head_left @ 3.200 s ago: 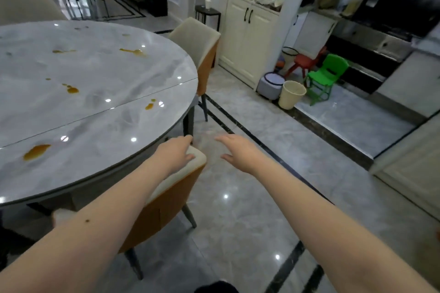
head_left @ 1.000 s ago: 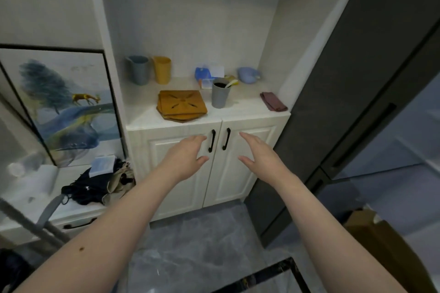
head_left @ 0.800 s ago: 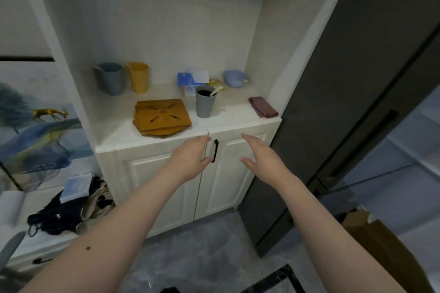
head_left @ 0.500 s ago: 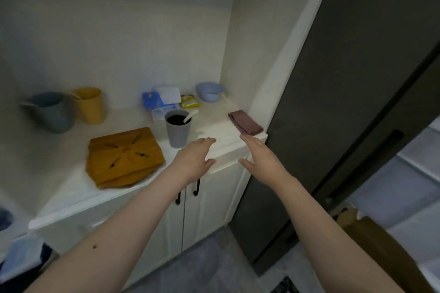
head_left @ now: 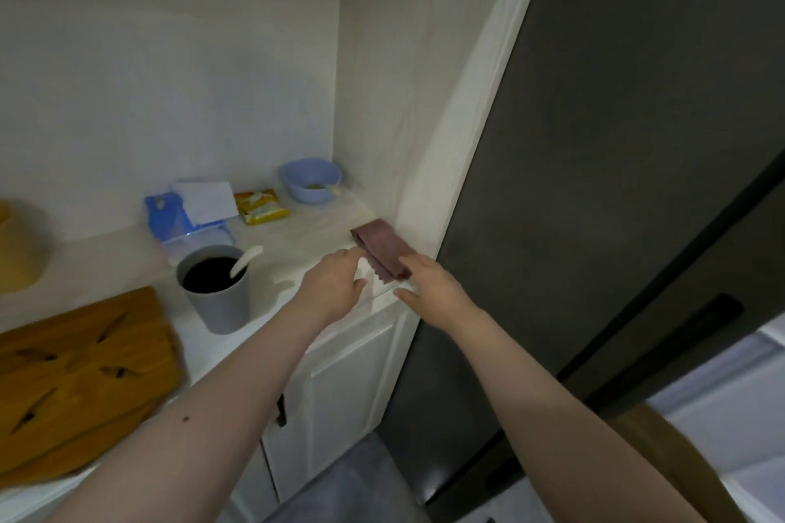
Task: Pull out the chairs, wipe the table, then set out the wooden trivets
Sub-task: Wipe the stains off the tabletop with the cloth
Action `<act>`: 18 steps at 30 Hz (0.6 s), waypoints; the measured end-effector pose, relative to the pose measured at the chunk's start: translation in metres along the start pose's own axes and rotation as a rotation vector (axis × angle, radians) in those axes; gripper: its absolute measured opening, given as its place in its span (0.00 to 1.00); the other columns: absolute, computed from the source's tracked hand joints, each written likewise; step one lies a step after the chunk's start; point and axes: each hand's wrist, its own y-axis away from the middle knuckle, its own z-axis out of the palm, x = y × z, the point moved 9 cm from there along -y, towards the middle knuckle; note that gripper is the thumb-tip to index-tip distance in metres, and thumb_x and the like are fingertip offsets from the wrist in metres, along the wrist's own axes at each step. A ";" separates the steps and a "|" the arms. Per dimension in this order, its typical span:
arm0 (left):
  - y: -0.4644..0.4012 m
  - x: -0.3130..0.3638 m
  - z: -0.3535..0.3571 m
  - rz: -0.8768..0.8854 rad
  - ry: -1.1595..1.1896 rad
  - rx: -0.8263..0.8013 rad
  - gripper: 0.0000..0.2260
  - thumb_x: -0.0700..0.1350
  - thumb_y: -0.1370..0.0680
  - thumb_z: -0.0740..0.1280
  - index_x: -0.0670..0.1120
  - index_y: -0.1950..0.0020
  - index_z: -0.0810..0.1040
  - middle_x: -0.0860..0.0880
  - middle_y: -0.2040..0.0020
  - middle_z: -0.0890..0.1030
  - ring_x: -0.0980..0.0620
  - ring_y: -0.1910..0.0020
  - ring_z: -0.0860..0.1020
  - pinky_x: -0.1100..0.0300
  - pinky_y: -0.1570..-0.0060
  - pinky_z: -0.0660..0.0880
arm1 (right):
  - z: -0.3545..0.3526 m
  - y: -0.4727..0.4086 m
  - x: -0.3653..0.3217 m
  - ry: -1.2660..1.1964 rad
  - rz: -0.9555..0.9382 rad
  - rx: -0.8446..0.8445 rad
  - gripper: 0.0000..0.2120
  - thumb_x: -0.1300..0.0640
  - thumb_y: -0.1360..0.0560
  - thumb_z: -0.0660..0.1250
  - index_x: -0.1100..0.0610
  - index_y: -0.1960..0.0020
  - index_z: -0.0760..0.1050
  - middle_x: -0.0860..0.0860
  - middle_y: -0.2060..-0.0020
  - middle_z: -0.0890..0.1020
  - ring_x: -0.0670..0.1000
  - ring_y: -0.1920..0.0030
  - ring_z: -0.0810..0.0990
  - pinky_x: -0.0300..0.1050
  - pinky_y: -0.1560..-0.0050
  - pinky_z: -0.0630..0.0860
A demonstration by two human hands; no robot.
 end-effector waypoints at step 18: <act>-0.077 -0.017 0.080 -0.078 0.184 -0.157 0.16 0.34 0.23 0.55 0.34 0.38 0.74 0.35 0.43 0.76 0.39 0.42 0.74 0.55 0.41 0.67 | 0.035 -0.070 0.031 0.115 0.024 0.037 0.12 0.69 0.24 0.56 0.61 0.45 0.74 0.58 0.45 0.78 0.55 0.44 0.74 0.46 0.53 0.69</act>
